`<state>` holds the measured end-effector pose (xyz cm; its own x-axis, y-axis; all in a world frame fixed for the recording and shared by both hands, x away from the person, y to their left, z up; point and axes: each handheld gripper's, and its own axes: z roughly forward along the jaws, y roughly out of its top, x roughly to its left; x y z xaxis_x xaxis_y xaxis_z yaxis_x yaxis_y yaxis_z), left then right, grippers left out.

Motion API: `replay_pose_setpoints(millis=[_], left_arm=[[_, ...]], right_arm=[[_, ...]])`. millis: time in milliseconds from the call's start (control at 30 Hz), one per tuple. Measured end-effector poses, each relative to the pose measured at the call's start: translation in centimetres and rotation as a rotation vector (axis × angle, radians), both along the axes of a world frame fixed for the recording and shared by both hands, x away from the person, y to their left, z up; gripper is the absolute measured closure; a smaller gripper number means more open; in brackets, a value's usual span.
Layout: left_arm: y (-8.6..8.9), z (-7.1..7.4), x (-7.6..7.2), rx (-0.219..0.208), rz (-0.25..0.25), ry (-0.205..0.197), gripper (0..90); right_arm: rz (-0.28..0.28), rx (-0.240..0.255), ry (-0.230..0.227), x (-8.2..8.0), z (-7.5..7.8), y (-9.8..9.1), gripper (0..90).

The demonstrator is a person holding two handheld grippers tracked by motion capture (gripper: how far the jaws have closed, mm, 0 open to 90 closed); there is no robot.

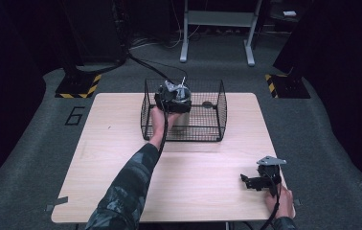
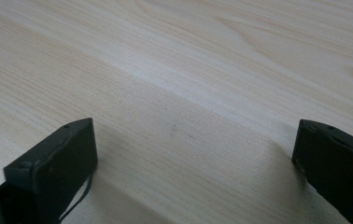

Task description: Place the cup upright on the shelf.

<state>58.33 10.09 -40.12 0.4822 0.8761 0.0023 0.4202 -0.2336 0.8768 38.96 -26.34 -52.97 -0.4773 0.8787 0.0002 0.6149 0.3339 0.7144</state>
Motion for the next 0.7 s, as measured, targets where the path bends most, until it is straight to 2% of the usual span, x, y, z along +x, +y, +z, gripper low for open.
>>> replay_pose_setpoints(millis=[433,700], left_arm=[[-0.8,-1.1,0.4,0.022,0.004,0.017,3.9],[-1.2,-1.4,0.6,0.023,0.000,0.005,3.8]], right_arm=[[0.002,-0.002,0.000,0.0,0.0,0.0,0.0],[0.001,0.000,0.000,0.0,0.0,0.0,0.0]])
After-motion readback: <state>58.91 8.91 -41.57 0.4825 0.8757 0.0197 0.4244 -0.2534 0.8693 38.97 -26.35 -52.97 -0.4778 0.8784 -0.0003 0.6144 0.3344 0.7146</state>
